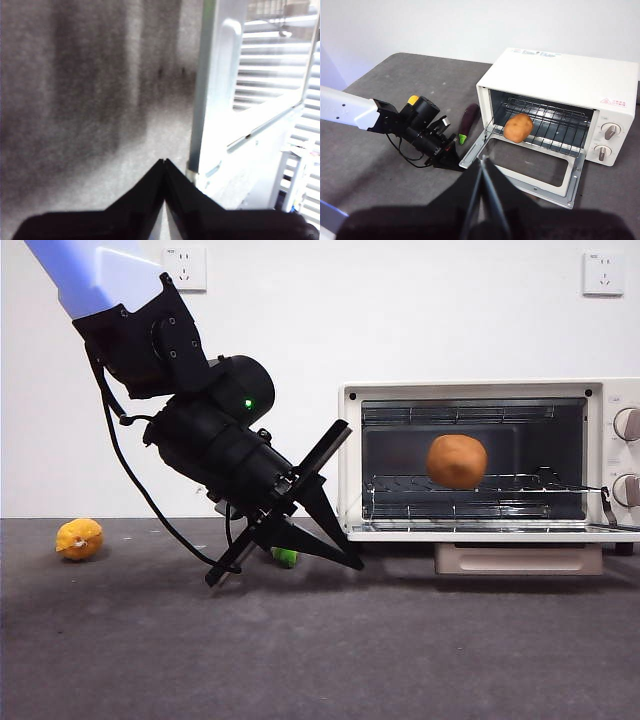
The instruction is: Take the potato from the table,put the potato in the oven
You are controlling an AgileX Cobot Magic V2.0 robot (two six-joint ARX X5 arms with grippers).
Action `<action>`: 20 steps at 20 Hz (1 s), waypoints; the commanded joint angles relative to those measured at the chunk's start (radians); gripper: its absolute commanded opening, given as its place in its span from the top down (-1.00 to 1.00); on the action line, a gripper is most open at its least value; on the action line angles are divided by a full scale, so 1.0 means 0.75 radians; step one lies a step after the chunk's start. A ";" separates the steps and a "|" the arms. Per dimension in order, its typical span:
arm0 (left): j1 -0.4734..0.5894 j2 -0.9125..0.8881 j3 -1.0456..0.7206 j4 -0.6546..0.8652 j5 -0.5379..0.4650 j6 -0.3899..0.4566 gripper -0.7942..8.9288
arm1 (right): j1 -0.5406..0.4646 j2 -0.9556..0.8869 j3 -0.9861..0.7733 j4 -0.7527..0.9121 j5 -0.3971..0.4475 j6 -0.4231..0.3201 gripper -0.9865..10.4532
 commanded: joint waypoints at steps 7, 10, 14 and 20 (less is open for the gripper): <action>-0.001 0.017 -0.003 0.071 0.075 -0.017 0.85 | 0.001 -0.002 -0.008 -0.031 0.000 0.004 0.83; -0.001 0.017 -0.003 0.088 0.098 -0.017 0.85 | 0.001 -0.002 -0.008 -0.031 0.000 0.004 0.83; -0.001 0.017 -0.003 0.107 0.124 -0.017 0.85 | 0.001 -0.002 -0.008 -0.031 0.000 0.004 0.83; 0.007 0.017 -0.003 0.184 0.167 -0.062 0.85 | 0.001 -0.002 -0.008 -0.031 0.000 0.004 0.83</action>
